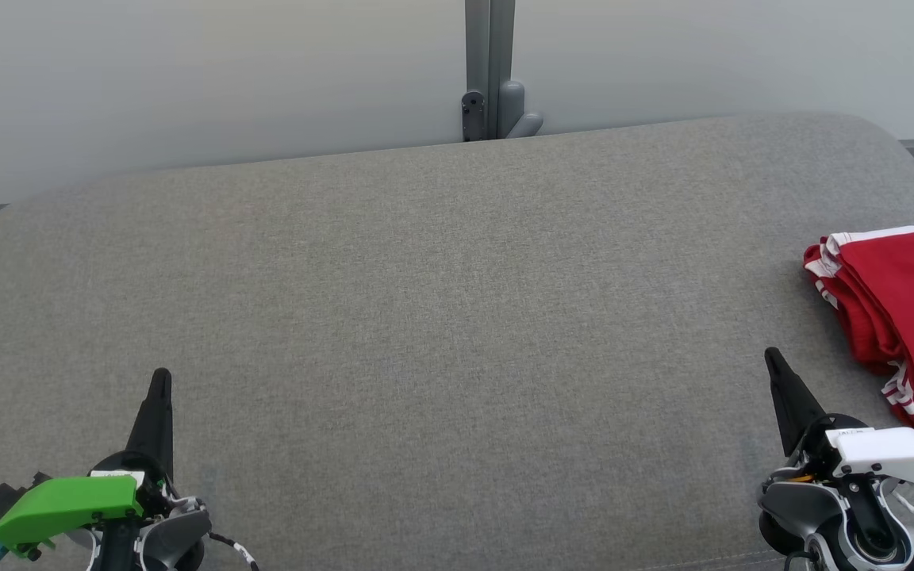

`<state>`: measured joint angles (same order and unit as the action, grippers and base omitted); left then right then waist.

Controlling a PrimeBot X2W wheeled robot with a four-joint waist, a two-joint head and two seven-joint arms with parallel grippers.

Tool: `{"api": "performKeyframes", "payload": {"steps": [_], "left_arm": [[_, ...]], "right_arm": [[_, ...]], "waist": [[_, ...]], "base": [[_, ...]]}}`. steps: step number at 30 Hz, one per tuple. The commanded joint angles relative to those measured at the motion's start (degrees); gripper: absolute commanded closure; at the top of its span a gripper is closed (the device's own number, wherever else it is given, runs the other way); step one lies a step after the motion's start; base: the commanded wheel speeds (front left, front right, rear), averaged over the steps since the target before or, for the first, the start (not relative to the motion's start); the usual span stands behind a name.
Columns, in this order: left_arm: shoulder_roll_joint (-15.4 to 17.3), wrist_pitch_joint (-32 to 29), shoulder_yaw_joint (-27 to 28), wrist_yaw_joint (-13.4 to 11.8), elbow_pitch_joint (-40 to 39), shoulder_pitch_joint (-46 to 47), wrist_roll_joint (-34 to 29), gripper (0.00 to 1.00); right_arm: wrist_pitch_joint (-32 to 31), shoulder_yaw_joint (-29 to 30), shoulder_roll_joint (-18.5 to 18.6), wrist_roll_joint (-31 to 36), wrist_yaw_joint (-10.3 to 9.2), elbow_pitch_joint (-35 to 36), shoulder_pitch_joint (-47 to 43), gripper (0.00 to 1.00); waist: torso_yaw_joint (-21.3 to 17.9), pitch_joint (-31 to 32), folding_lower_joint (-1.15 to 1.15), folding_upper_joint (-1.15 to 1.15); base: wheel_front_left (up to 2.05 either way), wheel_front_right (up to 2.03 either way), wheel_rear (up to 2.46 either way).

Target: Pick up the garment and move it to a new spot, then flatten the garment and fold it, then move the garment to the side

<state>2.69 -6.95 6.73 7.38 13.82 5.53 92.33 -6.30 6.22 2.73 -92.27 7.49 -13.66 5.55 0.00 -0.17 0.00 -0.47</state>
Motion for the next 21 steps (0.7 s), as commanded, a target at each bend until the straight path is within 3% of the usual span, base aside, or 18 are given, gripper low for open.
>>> {"api": "performKeyframes", "payload": {"steps": [1, 21], "left_arm": [[0.4, 0.0, 0.2, 0.2, -0.1, 0.9, 0.1, 1.0], [0.4, 0.0, 0.2, 0.2, -0.1, 0.9, 0.1, 1.0]], "right_arm": [[-0.2, 0.1, 0.3, -0.4, 0.0, 0.2, 0.5, 1.0], [-0.2, 0.1, 0.3, -0.4, 0.0, 0.2, 0.5, 1.0]], "waist": [[0.0, 0.0, 0.0, 0.47], [0.0, 0.0, 0.0, 0.47]], "base": [[0.0, 0.0, 0.0], [0.0, 0.0, 0.0]]}}
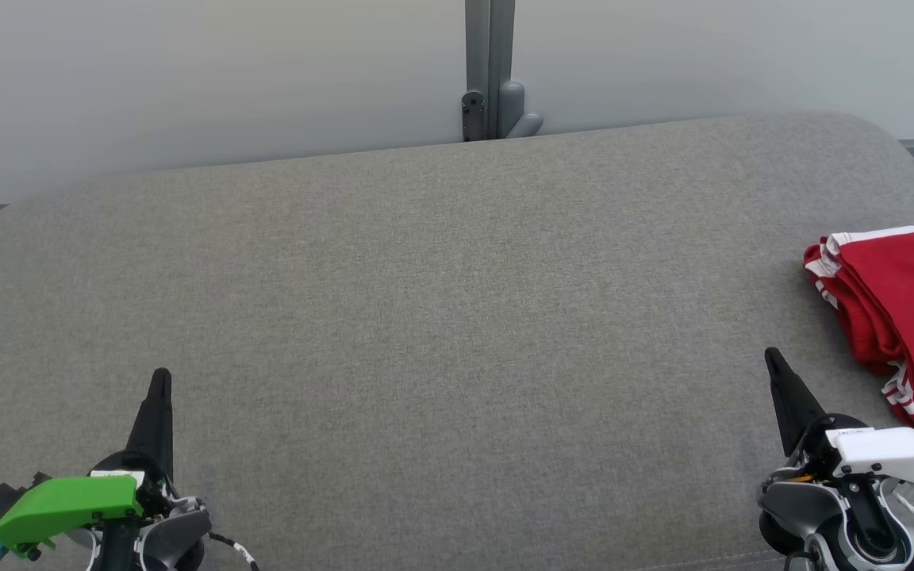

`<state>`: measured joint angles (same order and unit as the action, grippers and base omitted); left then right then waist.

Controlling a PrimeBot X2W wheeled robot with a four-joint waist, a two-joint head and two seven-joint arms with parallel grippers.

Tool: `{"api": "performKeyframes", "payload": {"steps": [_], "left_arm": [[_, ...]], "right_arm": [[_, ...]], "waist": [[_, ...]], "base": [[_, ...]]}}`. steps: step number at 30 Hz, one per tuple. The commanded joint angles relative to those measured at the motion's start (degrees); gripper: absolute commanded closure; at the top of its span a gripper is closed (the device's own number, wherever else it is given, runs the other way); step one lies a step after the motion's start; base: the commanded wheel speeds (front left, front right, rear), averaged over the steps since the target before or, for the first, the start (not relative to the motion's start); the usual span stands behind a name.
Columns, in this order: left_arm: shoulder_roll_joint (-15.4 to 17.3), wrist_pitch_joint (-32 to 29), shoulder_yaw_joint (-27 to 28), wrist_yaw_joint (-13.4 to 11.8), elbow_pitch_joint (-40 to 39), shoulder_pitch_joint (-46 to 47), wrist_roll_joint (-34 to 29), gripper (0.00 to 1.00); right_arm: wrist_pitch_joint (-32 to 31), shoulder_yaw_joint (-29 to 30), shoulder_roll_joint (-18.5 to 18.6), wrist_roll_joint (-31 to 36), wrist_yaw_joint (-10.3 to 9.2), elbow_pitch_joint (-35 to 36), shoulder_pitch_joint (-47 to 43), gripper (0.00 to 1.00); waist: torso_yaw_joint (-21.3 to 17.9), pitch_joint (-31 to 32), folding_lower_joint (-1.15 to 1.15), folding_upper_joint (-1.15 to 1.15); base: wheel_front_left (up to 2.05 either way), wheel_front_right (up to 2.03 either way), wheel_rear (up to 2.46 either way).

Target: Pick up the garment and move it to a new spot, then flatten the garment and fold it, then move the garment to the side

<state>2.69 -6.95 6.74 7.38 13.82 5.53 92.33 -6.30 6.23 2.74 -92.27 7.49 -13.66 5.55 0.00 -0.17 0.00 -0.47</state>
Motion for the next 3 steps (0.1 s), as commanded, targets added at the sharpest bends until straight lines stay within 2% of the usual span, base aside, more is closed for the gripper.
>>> {"api": "performKeyframes", "payload": {"steps": [1, 3], "left_arm": [[0.4, 0.0, 0.1, 0.2, -0.1, 0.9, 0.1, 1.0], [0.4, 0.0, 0.1, 0.2, -0.1, 0.9, 0.1, 1.0]], "right_arm": [[-0.2, 0.1, 0.3, -0.4, 0.0, 0.2, 0.5, 1.0], [-0.2, 0.1, 0.3, -0.4, 0.0, 0.2, 0.5, 1.0]], "waist": [[0.0, 0.0, 0.0, 0.47], [0.0, 0.0, 0.0, 0.47]], "base": [[0.0, 0.0, 0.0], [0.0, 0.0, 0.0]]}}
